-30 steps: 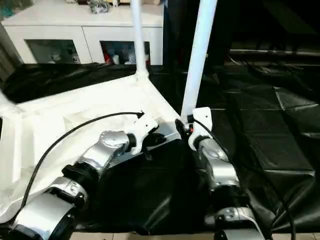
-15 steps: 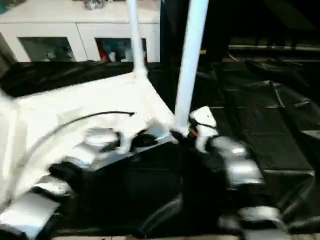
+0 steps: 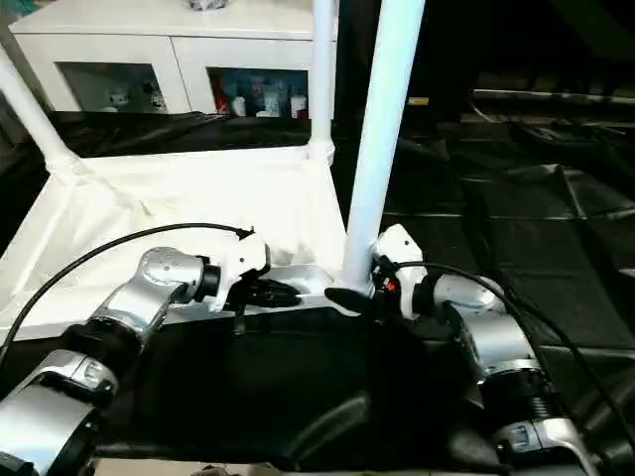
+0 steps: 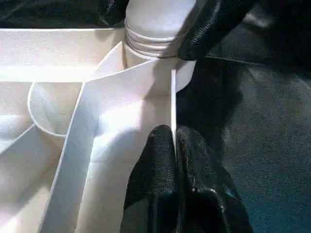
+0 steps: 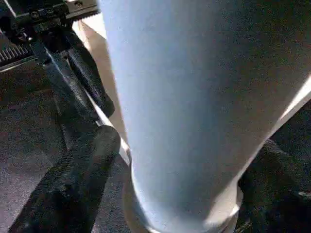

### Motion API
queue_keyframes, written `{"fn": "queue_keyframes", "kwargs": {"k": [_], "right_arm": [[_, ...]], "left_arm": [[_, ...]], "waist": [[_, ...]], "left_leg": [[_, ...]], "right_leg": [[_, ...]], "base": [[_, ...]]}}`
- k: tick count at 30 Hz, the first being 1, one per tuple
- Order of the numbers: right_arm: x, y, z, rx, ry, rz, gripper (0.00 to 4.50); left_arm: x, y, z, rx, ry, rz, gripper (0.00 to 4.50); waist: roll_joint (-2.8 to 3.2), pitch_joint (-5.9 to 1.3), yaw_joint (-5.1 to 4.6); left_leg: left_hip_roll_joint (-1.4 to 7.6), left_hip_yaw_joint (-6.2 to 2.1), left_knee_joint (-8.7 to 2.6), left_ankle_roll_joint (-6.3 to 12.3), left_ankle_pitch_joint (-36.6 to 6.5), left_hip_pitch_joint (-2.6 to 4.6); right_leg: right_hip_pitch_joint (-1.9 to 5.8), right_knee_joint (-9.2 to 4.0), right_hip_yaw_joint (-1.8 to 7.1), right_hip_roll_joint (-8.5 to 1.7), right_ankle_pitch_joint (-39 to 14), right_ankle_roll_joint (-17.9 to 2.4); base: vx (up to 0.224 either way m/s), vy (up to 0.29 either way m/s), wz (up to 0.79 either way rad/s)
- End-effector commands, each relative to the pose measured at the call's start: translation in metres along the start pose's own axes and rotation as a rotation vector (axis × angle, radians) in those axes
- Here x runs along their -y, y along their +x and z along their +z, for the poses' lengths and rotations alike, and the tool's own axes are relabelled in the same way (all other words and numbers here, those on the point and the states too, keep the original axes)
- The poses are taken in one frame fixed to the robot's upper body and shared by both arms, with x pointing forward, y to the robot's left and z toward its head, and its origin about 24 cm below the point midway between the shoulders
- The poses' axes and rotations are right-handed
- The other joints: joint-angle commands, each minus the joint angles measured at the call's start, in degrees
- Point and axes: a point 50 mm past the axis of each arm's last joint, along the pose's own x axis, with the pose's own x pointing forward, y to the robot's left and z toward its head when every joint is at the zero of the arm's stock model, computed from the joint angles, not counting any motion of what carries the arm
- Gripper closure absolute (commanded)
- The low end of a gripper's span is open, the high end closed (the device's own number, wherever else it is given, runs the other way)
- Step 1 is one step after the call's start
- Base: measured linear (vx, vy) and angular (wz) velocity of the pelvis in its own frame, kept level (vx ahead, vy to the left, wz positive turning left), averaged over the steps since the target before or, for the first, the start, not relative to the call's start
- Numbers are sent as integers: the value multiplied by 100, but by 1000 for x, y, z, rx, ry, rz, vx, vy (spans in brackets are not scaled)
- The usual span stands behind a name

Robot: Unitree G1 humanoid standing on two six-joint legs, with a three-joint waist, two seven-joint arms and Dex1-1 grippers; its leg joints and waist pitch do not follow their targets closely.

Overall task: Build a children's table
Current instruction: Rotate leg to tighten

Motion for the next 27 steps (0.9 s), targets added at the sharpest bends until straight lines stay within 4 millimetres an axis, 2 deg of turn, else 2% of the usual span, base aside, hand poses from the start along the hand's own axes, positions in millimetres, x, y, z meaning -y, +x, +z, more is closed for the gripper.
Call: {"fn": "queue_keyframes", "kwargs": {"k": [1, 3, 8, 12, 13, 19, 21, 22, 24, 27], "right_arm": [[-9, 9, 0, 10, 7, 61, 119], [-9, 9, -1, 4, 5, 64, 148], [-10, 8, -4, -6, 5, 66, 181], [-10, 8, -6, -17, 2, 69, 186], [-11, 9, -7, -19, 1, 70, 186], [-11, 12, -12, -3, 50, 13, 187], [-7, 16, -15, 33, 133, -83, 187], [-6, 17, -16, 42, 159, -103, 187], [-2, 25, -23, 53, 211, -234, 187], [0, 38, -30, 58, 308, -445, 188]], "left_arm": [[4, 5, 2, 5, 5, -26, 450], [4, 5, 1, 4, 5, -26, 450], [4, 4, 1, 1, 5, -24, 450], [4, 3, 0, -3, 4, -20, 450], [4, 3, -1, -4, 2, -20, 450], [4, 5, -2, -7, -7, 4, 450], [-1, 7, -2, -20, -8, 65, 450], [-2, 7, -2, -24, -7, 80, 450], [-7, 15, 0, -36, -30, 168, 450], [-10, 33, 9, -20, -71, 263, 450]], "waist": [[-80, -347, 13], [-85, -360, 16], [-92, -372, 25], [-90, -368, 28], [-75, -368, 27], [-75, -371, 15], [-59, -358, 4], [-64, -343, -22], [-66, -283, -69], [-61, -253, -118]], "left_leg": [[240, -35, -378, 457, -870, 91], [230, -32, -360, 534, -695, 79], [220, -24, -335, 641, -588, 75], [224, -27, -341, 608, -653, 80], [224, -30, -340, 604, -646, 77], [223, -30, -336, 624, -625, 77], [223, -31, -349, 576, -716, 84], [222, -38, -371, 493, -869, 92], [203, -43, -419, 261, -1377, 143], [198, -80, -467, -43, -1786, 199]], "right_leg": [[325, -339, 235, -380, -613, -1496], [337, -305, 229, -374, -330, -1549], [345, -282, 225, -374, -134, -1600], [343, -297, 222, -375, -315, -1571], [344, -293, 223, -376, -305, -1572], [344, -285, 219, -368, -196, -1602], [333, -305, 224, -376, -347, -1586], [325, -337, 221, -376, -588, -1552], [297, -446, 224, -382, -1471, -1372], [263, -527, 232, -396, -2312, -1107]], "base": [[0, 0, 0], [0, 0, 0], [0, 0, 0], [0, 0, 0], [0, 0, 0], [0, 0, 0], [0, 0, 0], [0, 0, 0], [0, 0, 0], [0, 0, 0]]}}
